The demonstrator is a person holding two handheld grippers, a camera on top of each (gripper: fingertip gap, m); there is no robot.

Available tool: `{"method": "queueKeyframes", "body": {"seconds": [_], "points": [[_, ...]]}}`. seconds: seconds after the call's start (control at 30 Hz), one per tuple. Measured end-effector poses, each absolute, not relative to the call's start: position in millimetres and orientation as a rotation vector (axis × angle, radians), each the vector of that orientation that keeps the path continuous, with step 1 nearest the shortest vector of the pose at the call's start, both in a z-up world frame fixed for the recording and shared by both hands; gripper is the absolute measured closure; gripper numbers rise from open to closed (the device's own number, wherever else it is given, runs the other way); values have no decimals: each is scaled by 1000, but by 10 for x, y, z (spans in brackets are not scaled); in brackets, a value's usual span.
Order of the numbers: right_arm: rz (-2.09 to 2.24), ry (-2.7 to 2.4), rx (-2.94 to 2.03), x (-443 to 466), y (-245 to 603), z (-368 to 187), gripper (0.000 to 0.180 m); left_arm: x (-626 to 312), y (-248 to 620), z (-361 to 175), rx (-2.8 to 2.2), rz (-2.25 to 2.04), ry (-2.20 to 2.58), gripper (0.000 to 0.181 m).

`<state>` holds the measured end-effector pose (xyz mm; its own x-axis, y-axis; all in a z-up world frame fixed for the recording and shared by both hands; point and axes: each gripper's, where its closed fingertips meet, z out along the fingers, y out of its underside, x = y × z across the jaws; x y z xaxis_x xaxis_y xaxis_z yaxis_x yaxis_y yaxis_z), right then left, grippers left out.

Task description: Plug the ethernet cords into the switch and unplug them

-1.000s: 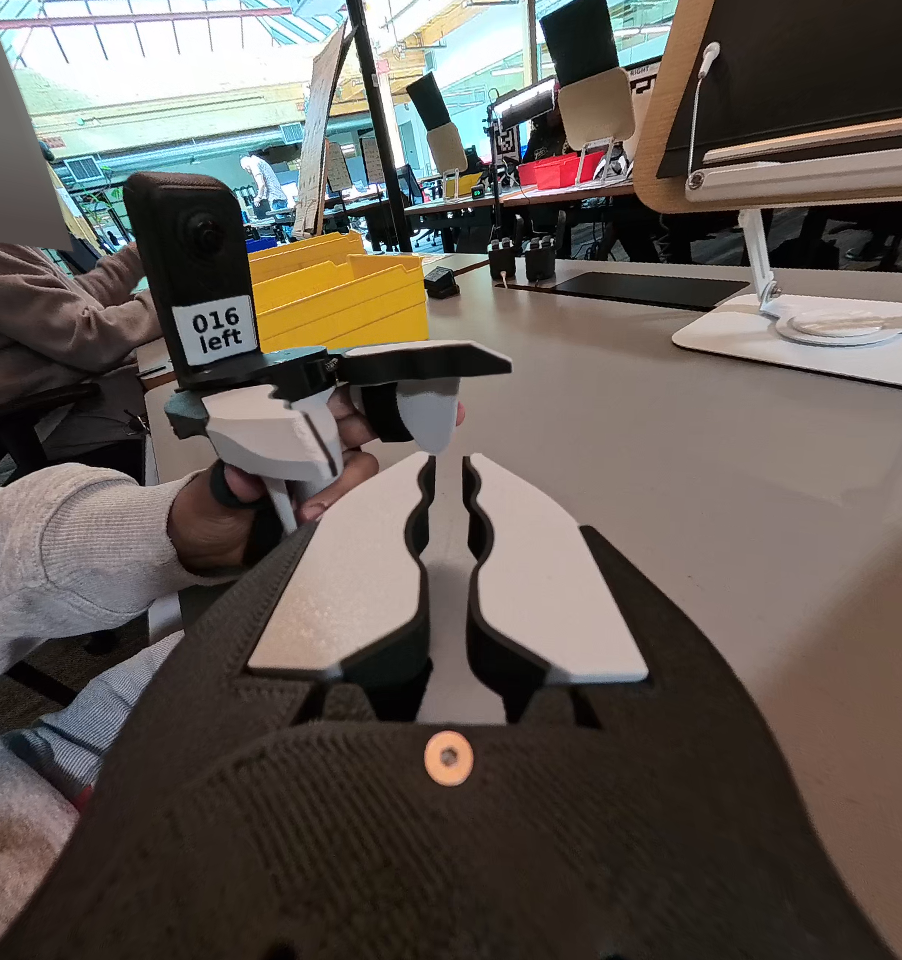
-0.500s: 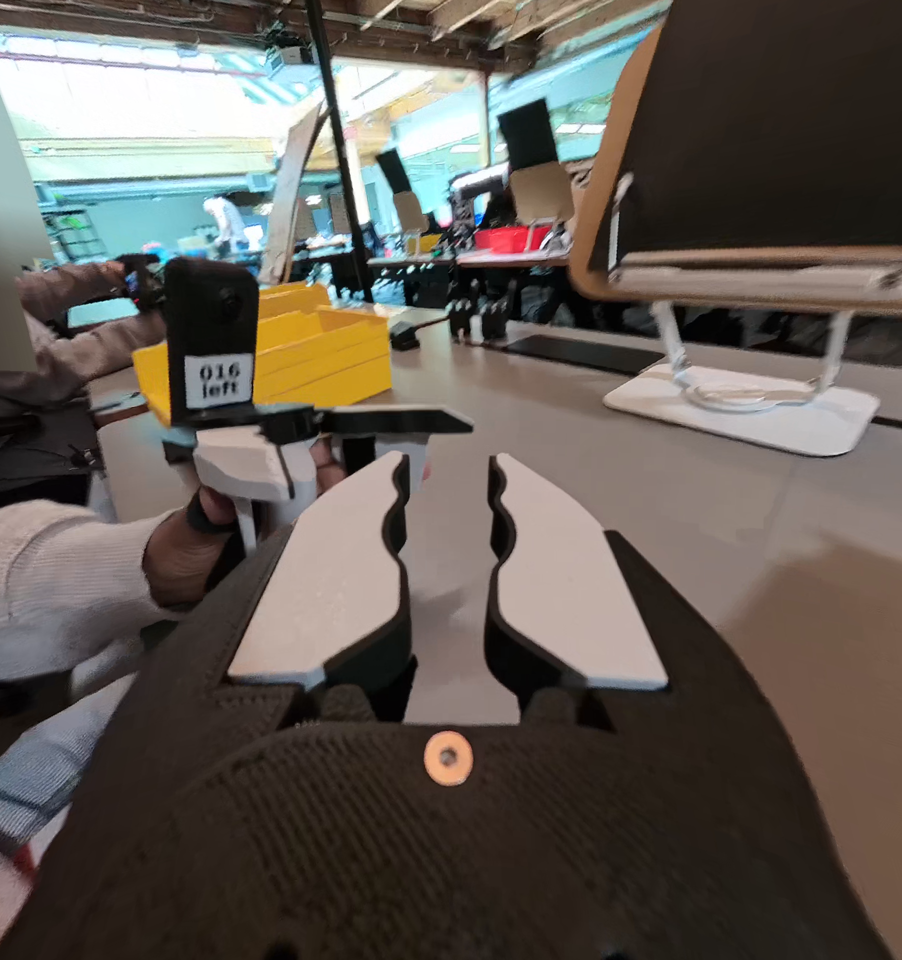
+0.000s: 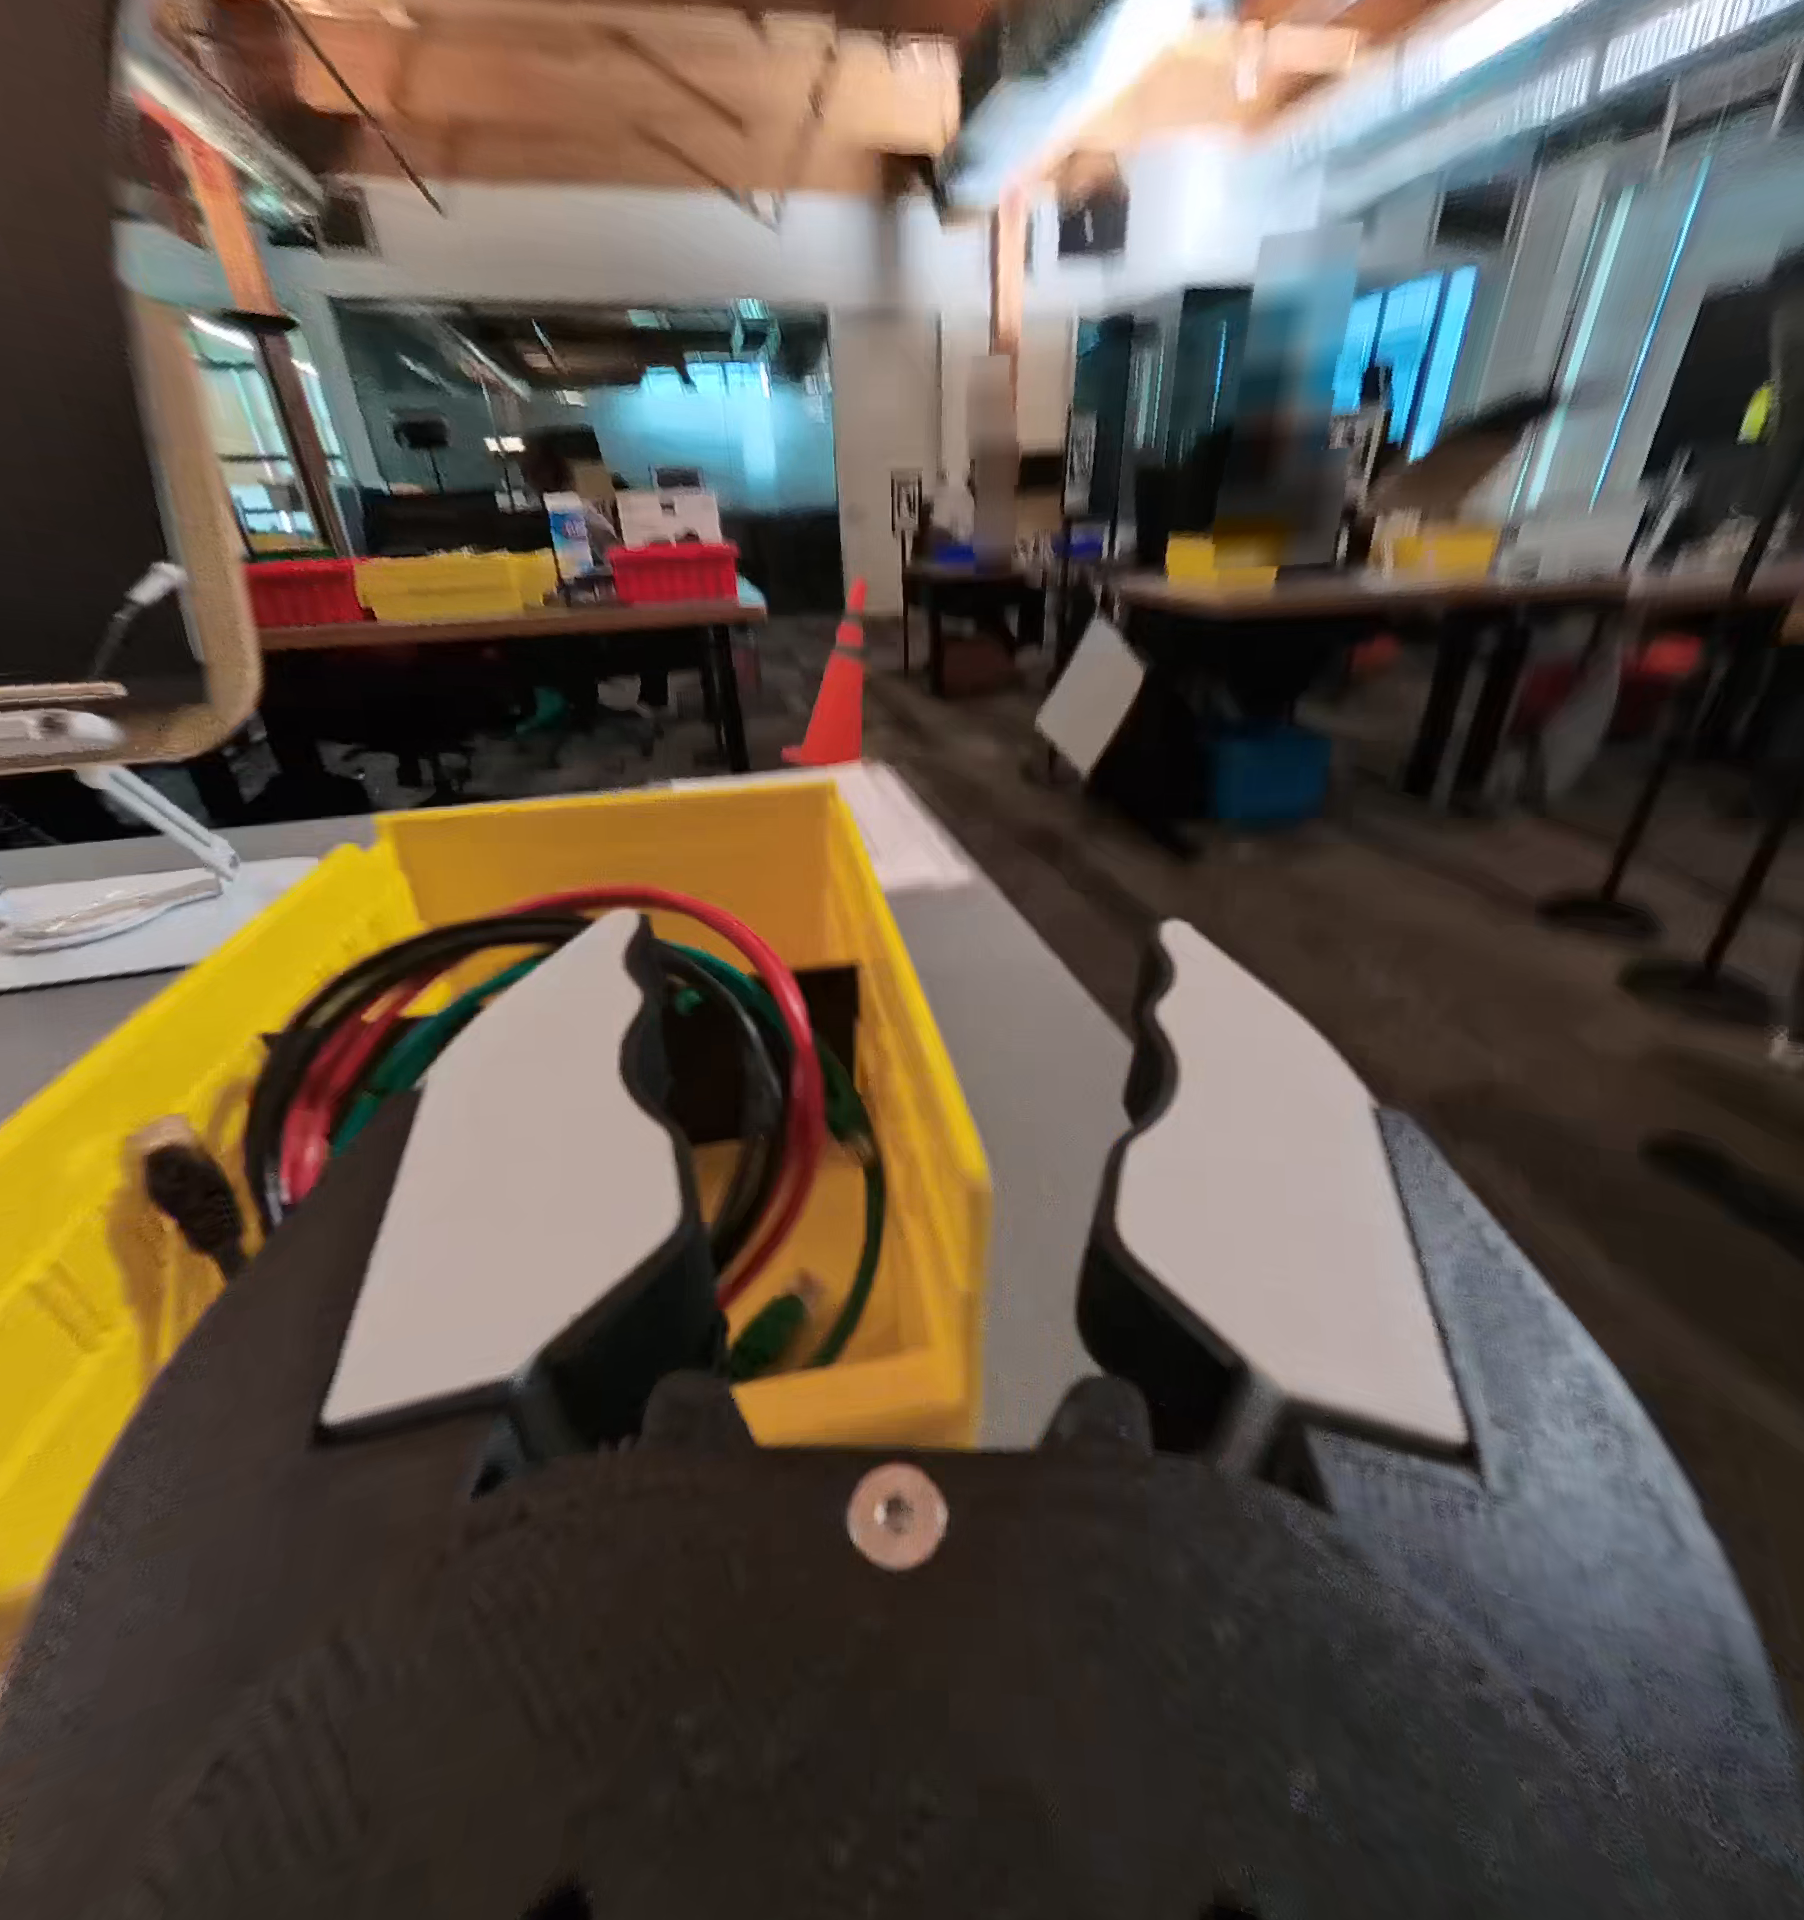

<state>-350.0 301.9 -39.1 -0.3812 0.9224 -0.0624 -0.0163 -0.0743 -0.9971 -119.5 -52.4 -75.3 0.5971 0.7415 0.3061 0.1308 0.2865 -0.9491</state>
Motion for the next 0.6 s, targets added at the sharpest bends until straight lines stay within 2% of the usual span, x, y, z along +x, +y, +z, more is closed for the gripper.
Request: {"method": "queueKeyframes", "body": {"seconds": [0.1, 0.27, 0.43, 0.6], "points": [[1587, -1488, -1204, -3690, 3134, -672, 76, -1200, -496, -764, -1242, 476, -873, 77], [1484, -1615, -1210, -3788, 2987, -876, 63, -1171, -444, -772, -1255, 470, -867, 78], [1470, -1611, -1220, -3870, 2990, -883, 65, -1096, -463, -750, -1246, 489, -875, 78], [1529, -1583, -1217, -3987, 3026, -827, 82, -1002, -526, -750, -1225, 486, -904, 77]]}}
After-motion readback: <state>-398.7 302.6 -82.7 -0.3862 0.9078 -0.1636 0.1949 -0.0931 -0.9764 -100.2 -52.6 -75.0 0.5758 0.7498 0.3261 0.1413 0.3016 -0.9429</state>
